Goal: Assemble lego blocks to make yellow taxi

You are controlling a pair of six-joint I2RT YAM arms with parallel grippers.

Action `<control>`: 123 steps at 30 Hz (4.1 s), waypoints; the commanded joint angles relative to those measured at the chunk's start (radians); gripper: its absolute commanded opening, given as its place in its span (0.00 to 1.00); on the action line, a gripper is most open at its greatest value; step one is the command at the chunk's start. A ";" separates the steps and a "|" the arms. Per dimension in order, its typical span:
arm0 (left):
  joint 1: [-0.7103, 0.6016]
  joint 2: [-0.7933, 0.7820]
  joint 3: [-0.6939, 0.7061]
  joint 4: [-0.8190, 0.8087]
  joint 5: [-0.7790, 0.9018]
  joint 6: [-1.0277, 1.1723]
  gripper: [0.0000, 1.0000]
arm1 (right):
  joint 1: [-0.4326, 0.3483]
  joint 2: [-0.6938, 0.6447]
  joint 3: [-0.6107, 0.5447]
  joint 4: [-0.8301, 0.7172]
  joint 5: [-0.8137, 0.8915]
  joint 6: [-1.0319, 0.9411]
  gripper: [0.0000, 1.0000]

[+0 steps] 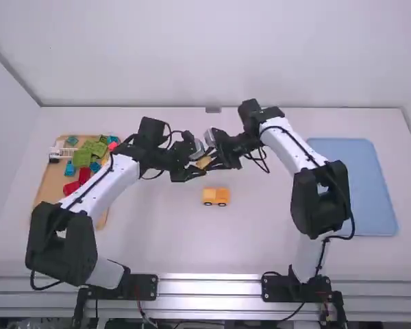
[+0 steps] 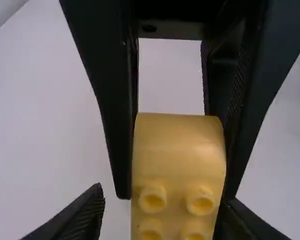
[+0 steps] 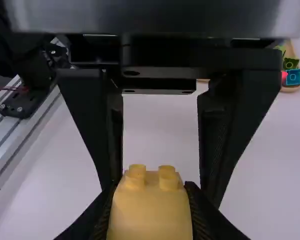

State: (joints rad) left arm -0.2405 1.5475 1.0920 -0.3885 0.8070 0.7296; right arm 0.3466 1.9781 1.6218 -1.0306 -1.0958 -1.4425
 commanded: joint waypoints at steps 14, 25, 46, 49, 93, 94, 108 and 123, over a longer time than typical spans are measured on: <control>-0.002 0.005 0.014 0.004 0.015 0.000 0.23 | 0.000 0.009 0.021 -0.001 -0.006 0.006 0.35; -0.003 0.005 0.014 0.000 -0.011 -0.009 0.25 | -0.076 -0.010 0.029 0.002 -0.013 0.078 0.98; -0.162 0.069 0.014 0.116 -0.121 -0.061 0.23 | -0.389 -0.659 -0.754 0.954 0.434 1.084 0.98; -0.194 0.108 0.014 0.140 -0.117 -0.061 0.23 | -0.372 -0.814 -0.880 1.015 0.567 1.217 0.98; -0.534 0.724 0.597 -0.251 -0.619 0.002 0.99 | -0.393 -1.612 -1.276 0.942 0.865 1.409 0.98; -0.535 0.722 0.598 -0.246 -0.619 0.004 0.99 | -0.389 -1.612 -1.276 0.943 0.866 1.405 0.98; -0.414 0.420 0.447 -0.216 -0.530 0.053 0.99 | -0.360 -1.315 -1.268 1.126 0.670 1.204 0.98; -0.166 -0.099 -0.266 0.375 -0.182 -0.026 0.99 | -0.360 -0.591 -1.045 0.993 0.228 0.372 1.00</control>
State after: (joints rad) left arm -0.4442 1.4853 0.8871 -0.0372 0.5056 0.7517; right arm -0.0132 1.3266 0.5678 -0.0284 -0.7387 -0.8066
